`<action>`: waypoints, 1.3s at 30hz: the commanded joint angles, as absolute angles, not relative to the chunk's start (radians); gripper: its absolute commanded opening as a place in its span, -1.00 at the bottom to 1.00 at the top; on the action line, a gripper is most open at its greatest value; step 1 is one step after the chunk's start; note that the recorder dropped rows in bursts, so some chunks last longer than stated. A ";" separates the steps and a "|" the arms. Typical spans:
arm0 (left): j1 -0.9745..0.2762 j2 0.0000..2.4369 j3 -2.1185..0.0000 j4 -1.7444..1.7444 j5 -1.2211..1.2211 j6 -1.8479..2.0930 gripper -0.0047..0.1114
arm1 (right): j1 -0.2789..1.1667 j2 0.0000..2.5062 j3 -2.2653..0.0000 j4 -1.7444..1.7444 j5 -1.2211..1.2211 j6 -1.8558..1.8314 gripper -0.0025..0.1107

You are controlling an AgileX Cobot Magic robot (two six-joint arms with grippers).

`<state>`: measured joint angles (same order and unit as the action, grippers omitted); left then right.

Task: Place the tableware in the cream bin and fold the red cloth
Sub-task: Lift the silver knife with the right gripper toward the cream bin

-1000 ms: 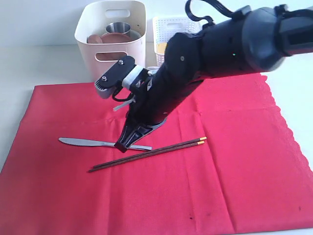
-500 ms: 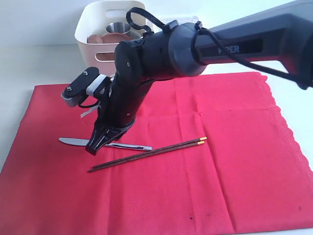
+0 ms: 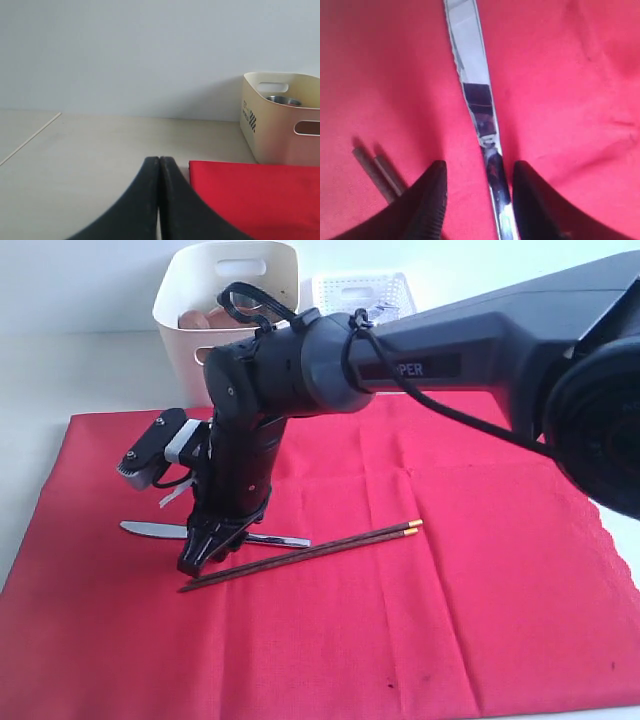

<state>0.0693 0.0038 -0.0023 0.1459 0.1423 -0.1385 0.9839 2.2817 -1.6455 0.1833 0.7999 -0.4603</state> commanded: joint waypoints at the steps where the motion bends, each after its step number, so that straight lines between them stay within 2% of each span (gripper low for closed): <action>1: 0.070 0.000 0.000 0.152 0.140 -0.135 -0.91 | 0.989 2.304 -1.673 0.151 0.809 -0.471 -0.23; 3: 0.070 0.000 0.000 0.152 0.140 -0.135 -0.91 | 0.989 2.304 -1.673 0.151 0.807 -0.491 -0.31; 11: 0.070 0.000 0.000 0.152 0.140 -0.135 -0.91 | 0.989 2.304 -1.673 0.151 0.809 -0.533 -0.94; 27: 0.070 0.000 0.000 0.152 0.140 -0.135 -0.91 | 0.989 2.267 -1.673 0.085 0.768 -0.559 -0.96; 39: 0.070 0.000 0.000 0.152 0.140 -0.135 -0.91 | 0.975 2.074 -1.673 0.070 0.657 -0.549 -0.96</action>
